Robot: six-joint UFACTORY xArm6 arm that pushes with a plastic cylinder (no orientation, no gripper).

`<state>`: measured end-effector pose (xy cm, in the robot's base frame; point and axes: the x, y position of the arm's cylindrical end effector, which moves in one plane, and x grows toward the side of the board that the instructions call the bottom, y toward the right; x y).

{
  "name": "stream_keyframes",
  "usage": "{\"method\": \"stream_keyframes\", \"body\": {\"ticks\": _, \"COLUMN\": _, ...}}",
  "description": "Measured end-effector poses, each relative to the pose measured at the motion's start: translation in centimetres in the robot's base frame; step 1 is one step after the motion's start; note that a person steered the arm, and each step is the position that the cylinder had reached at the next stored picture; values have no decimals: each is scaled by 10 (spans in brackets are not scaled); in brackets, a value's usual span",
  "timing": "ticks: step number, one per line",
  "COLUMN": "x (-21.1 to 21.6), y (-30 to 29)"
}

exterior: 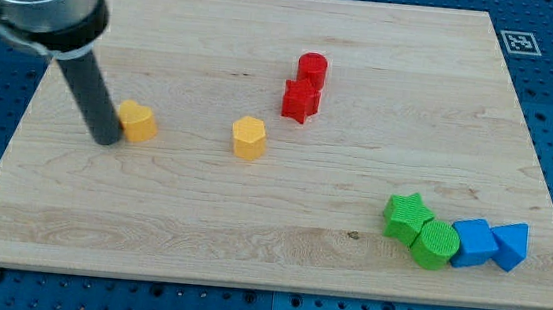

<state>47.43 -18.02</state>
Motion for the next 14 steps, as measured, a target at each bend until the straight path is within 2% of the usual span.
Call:
{"method": "stream_keyframes", "body": {"ticks": 7, "x": -4, "y": 286}}
{"method": "stream_keyframes", "body": {"ticks": 9, "x": -25, "y": 328}}
{"method": "stream_keyframes", "body": {"ticks": 11, "x": -21, "y": 373}}
{"method": "stream_keyframes", "body": {"ticks": 14, "x": -6, "y": 377}}
